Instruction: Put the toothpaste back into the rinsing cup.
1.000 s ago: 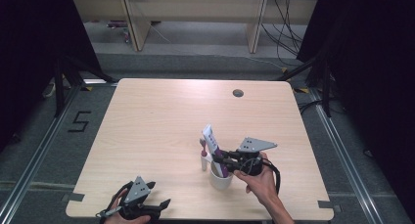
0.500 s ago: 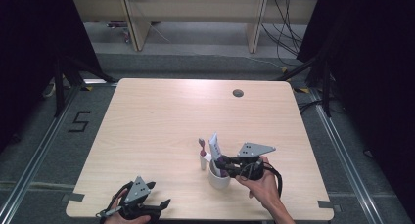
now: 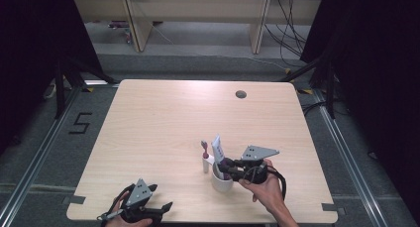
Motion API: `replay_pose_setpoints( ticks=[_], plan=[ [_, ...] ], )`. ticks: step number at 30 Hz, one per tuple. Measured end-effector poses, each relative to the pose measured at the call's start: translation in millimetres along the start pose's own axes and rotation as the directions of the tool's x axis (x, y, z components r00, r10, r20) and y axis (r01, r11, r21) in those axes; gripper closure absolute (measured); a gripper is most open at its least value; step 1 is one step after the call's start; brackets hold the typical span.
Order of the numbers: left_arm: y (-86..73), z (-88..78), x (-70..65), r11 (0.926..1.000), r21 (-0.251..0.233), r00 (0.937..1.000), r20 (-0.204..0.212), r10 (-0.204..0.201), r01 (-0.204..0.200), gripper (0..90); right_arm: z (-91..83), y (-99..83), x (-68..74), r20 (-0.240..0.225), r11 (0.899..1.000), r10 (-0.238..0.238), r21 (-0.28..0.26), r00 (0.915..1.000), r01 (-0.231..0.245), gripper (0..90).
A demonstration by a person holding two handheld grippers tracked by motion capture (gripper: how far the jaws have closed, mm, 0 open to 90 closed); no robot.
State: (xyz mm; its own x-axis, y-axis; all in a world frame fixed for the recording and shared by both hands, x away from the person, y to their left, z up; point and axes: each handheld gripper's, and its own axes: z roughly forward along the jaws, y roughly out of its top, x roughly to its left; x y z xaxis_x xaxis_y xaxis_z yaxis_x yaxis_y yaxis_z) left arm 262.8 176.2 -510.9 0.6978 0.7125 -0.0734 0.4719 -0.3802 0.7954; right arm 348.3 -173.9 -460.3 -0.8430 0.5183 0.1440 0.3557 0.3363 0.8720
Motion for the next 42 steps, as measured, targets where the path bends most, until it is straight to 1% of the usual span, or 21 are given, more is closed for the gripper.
replay_pose_setpoints(
  ticks=[1, 2, 3, 5, 7, 10, 14, 15, 16, 17, 19, 21, 23, 26, 27, 30, 35, 37, 38, 39, 42],
  plan=[
    [0.0, 0.0, 0.1, 1.0000, 0.001, 1.0000, 0.000, 0.001, -0.001, 20.9, -0.1, -0.3, 1.1, -0.022, 1.000, 0.028, 0.015, 0.9994, -0.028, 72.1],
    [0.0, 0.2, 0.0, 1.0000, 0.001, 1.0000, -0.001, 0.000, 0.000, 20.9, -0.3, -0.4, 1.1, -0.022, 1.000, 0.027, 0.015, 0.9994, -0.027, 71.5],
    [0.0, 0.1, -0.1, 1.0000, 0.001, 1.0000, 0.000, 0.001, -0.001, 20.9, -2.2, -0.5, 2.5, 0.005, 0.999, 0.033, 0.023, 0.9994, -0.033, 70.6],
    [0.0, -0.1, -0.1, 1.0000, 0.002, 1.0000, 0.001, 0.004, -0.004, 21.0, -2.6, -0.5, 1.2, 0.014, 1.000, 0.004, 0.008, 0.9999, -0.004, 69.0],
    [0.0, -0.3, 0.0, 1.0000, 0.000, 1.0000, -0.001, 0.002, -0.002, 21.0, -3.7, -0.3, 1.4, 0.023, 1.000, 0.006, 0.008, 0.9997, -0.007, 65.8],
    [-0.1, -0.5, 0.1, 1.0000, -0.001, 1.0000, -0.007, 0.003, -0.003, 21.0, -4.6, 0.8, 2.2, 0.000, 1.000, 0.024, -0.003, 0.9997, -0.024, 64.1],
    [-0.1, -0.4, 0.0, 1.0000, 0.000, 1.0000, -0.002, 0.001, -0.001, 21.0, -6.0, 1.8, 2.9, 0.020, 1.000, 0.004, -0.018, 0.9998, -0.004, 62.1],
    [-0.1, -0.5, 0.0, 1.0000, 0.000, 1.0000, -0.002, 0.001, -0.001, 21.0, -6.3, 1.9, 3.8, 0.002, 1.000, 0.025, -0.003, 0.9997, -0.025, 61.0],
    [-0.1, -0.6, 0.1, 1.0000, 0.001, 1.0000, -0.005, 0.002, -0.002, 21.0, -7.5, 2.2, 3.3, 0.018, 1.000, 0.012, -0.003, 0.9998, -0.012, 60.4],
    [-0.1, -0.6, -0.1, 1.0000, -0.002, 1.0000, -0.008, 0.000, 0.000, 21.0, -8.3, 2.1, 3.3, 0.016, 1.000, 0.023, 0.002, 0.9996, -0.023, 60.1],
    [-0.2, -0.6, -0.1, 1.0000, -0.003, 1.0000, -0.009, -0.002, 0.002, 21.0, -9.7, 2.2, 2.7, 0.024, 1.000, 0.019, -0.020, 0.9995, -0.019, 58.3],
    [-0.2, -0.5, 0.1, 1.0000, 0.000, 1.0000, -0.003, 0.000, 0.000, 21.0, -12.7, 2.4, 3.1, 0.021, 0.999, 0.032, -0.010, 0.9993, -0.032, 57.7],
    [-0.2, -0.6, -0.1, 1.0000, -0.003, 1.0000, -0.009, -0.001, 0.001, 21.0, -14.0, 2.3, 2.1, 0.034, 0.999, 0.022, -0.034, 0.9992, -0.021, 56.5],
    [-0.1, -0.7, 0.0, 1.0000, 0.001, 1.0000, -0.006, 0.002, -0.002, 21.0, -16.3, 2.9, 2.1, 0.031, 0.998, 0.050, -0.025, 0.9983, -0.049, 53.5],
    [0.0, -1.3, 0.6, 0.9999, 0.010, 0.9999, -0.007, 0.012, -0.012, 21.1, -15.4, 3.2, 1.9, 0.011, 0.997, 0.062, -0.040, 0.9980, -0.061, 53.5],
    [-0.2, -0.8, 0.0, 1.0000, 0.001, 1.0000, -0.007, 0.000, 0.000, 21.1, -18.4, 4.5, 1.9, 0.028, 0.998, 0.053, -0.032, 0.9982, -0.052, 53.1],
    [-0.6, -0.2, -0.8, 0.9998, -0.015, 0.9999, -0.004, -0.010, 0.010, 21.1, -18.7, 5.0, 0.0, 0.022, 0.997, 0.065, -0.053, 0.9977, -0.064, 49.8],
    [-0.3, -1.3, -0.5, 1.0000, -0.001, 1.0000, -0.007, -0.006, 0.006, 21.1, -20.9, 5.2, 0.3, 0.036, 0.996, 0.073, -0.055, 0.9967, -0.071, 49.0],
    [-0.4, -1.9, 0.8, 0.9999, 0.011, 0.9999, -0.009, 0.010, -0.009, 21.1, -21.2, 5.3, -0.7, 0.018, 0.996, 0.075, -0.054, 0.9970, -0.074, 49.0],
    [-0.4, -1.8, 1.0, 0.9998, 0.014, 0.9999, -0.009, 0.011, -0.010, 21.1, -21.9, 5.3, -1.8, 0.029, 0.996, 0.060, -0.062, 0.9978, -0.058, 48.4],
    [-0.3, -2.5, 0.6, 0.9998, 0.015, 0.9999, -0.009, 0.010, -0.010, 21.1, -23.3, 6.1, -2.5, 0.034, 0.996, 0.066, -0.066, 0.9972, -0.064, 46.3]
  ],
)
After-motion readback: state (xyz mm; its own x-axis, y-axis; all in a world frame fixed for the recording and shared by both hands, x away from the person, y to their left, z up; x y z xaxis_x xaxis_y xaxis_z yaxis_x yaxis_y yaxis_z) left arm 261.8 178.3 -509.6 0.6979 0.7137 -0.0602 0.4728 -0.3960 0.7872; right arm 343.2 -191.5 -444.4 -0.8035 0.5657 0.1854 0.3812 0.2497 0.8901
